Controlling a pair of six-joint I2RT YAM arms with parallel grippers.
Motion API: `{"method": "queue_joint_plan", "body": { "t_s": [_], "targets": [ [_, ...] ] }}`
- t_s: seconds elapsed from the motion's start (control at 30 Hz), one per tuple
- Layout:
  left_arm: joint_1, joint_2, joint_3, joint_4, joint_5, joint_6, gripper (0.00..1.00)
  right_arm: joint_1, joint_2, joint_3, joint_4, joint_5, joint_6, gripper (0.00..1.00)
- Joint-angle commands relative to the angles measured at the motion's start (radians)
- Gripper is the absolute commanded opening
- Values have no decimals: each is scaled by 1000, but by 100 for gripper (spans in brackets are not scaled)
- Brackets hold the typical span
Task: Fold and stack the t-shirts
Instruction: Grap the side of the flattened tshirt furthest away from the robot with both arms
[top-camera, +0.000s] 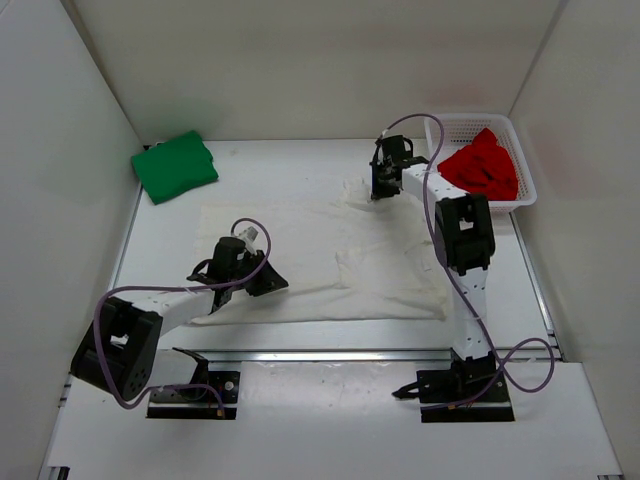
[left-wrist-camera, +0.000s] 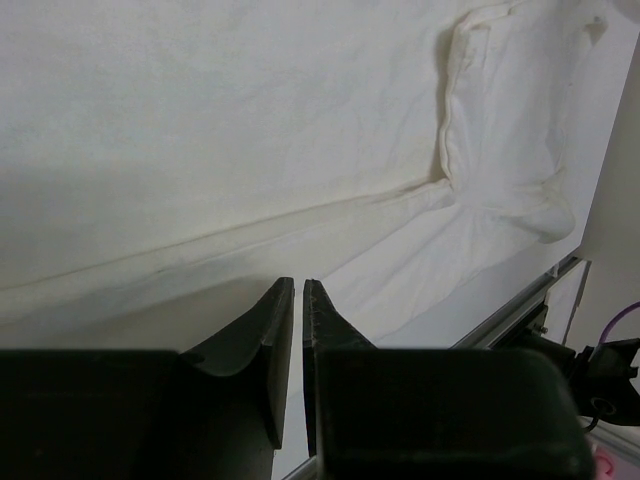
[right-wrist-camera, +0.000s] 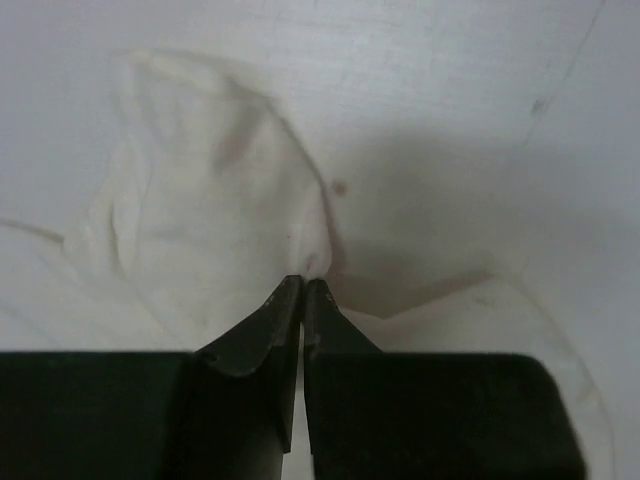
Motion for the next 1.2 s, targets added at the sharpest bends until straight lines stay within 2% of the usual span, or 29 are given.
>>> {"method": "queue_joint_plan", "body": {
  "t_s": [0.0, 0.13, 0.27, 0.33, 0.4, 0.47, 0.5, 0.63, 0.73, 0.87, 0.97, 1.17],
  "targets": [
    [-5, 7, 14, 37, 21, -1, 20, 85, -220, -111, 20, 164, -34, 0],
    [0, 9, 11, 47, 36, 0, 20, 181, -364, -356, 90, 222, 20, 6],
    [-3, 9, -1, 49, 33, -6, 20, 236, -469, -590, 156, 175, 81, 8],
    [3, 7, -2, 54, 38, -1, 20, 272, -532, -676, 197, 175, 89, 21],
    [-2, 2, -4, 55, 35, 0, 20, 305, -614, -754, 213, 176, 89, 25],
    [6, 1, -9, 64, 35, -13, 20, 306, -665, -779, 221, 150, 80, 32],
    [4, 1, -9, 67, 30, -15, 20, 293, -697, -780, 219, 144, 84, 32],
    [7, 1, 1, 63, 32, -15, 20, 162, -756, -762, 265, 35, 118, 36],
    [18, -10, 2, 48, 26, -17, 20, 71, -719, -762, 325, 26, 144, 34],
    [17, -16, 5, 49, 21, -12, 20, 11, -626, -744, 374, -116, 171, 33],
    [20, -8, 1, 57, 21, -15, 20, 8, -583, -745, 403, -184, 191, 32],
    [0, 6, 7, 58, 27, -18, 20, 100, -465, -650, 360, -157, 166, 32]
  ]
}}
